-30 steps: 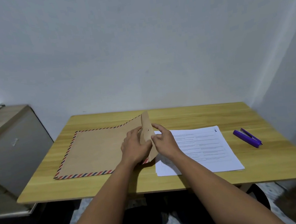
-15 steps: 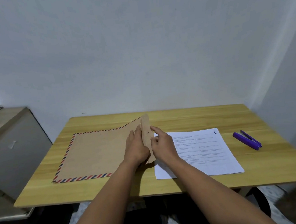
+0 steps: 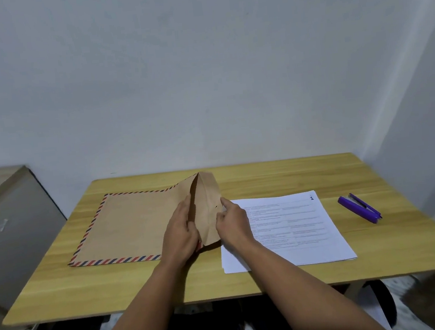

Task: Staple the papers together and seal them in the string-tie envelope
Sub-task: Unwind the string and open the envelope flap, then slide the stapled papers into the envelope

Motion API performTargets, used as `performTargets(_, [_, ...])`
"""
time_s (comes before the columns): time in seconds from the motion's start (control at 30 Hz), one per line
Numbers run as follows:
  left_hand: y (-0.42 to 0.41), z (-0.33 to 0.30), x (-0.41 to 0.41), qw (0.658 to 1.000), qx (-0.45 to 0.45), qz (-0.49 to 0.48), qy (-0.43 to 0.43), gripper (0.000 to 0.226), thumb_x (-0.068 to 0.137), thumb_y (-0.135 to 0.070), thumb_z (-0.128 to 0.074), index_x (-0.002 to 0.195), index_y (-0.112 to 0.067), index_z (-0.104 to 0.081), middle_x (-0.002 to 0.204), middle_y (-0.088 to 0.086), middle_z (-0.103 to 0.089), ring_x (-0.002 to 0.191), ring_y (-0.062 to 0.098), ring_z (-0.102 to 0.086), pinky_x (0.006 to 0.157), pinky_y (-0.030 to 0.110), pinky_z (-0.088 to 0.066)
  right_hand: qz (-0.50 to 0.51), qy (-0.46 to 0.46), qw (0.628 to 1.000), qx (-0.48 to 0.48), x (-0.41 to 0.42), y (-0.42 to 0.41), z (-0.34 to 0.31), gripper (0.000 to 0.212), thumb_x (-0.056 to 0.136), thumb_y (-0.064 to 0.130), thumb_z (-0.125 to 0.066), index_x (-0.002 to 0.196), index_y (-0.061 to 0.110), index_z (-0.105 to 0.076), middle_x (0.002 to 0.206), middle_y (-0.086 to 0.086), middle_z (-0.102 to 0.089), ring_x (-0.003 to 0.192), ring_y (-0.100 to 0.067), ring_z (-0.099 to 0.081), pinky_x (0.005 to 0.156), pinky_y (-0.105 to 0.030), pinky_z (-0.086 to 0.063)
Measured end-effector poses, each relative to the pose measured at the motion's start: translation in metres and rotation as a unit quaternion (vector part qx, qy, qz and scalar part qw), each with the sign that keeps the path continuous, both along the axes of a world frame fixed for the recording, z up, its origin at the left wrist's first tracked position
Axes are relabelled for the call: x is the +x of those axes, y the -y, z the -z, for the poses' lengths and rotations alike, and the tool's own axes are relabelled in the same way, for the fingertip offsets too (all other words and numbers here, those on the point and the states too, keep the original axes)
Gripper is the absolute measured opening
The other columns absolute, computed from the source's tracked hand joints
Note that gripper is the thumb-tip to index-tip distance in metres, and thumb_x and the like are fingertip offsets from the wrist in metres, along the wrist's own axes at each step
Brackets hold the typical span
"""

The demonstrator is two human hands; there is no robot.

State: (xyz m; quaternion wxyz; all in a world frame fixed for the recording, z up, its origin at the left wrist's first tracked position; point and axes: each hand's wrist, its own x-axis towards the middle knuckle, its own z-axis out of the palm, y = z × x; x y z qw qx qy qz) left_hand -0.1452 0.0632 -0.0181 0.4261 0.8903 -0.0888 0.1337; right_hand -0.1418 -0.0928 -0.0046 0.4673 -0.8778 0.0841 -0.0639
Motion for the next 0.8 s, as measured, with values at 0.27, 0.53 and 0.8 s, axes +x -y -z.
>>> performTargets(0.27, [-0.008,0.025,0.013,0.999,0.031,-0.020,0.031,0.069,0.091,-0.021,-0.033,0.159,-0.030,-0.032,0.161,-0.004,-0.040,0.149,0.016,-0.034,0.122,0.041,-0.033,-0.008,-0.042,0.995,-0.085,0.015,0.056,-0.032,0.053,0.095,0.036,-0.060,0.147,0.025,-0.054,0.131,-0.005,-0.069,0.126,-0.028,-0.061,0.098,-0.039,-0.052])
performTargets(0.53, [-0.003,0.024,0.022,0.998,0.038,-0.034,0.026,0.063,0.098,-0.004,-0.043,0.158,-0.024,-0.038,0.162,0.008,-0.038,0.151,0.025,-0.030,0.123,0.040,-0.026,0.106,-0.229,0.941,-0.226,0.013,0.185,-0.052,0.066,0.074,0.042,-0.075,0.129,0.013,-0.052,0.128,-0.011,-0.064,0.116,-0.035,-0.062,0.084,-0.037,-0.054])
performTargets(0.8, [-0.008,0.028,0.036,0.998,0.024,-0.049,0.012,0.062,0.099,-0.009,-0.041,0.159,-0.024,-0.035,0.163,0.008,-0.037,0.151,0.024,-0.029,0.123,0.042,-0.027,0.099,-0.375,0.873,-0.294,0.018,0.212,-0.031,0.154,0.028,0.090,-0.075,0.154,0.013,-0.033,0.130,-0.002,-0.061,0.110,-0.029,-0.062,0.069,-0.034,-0.049])
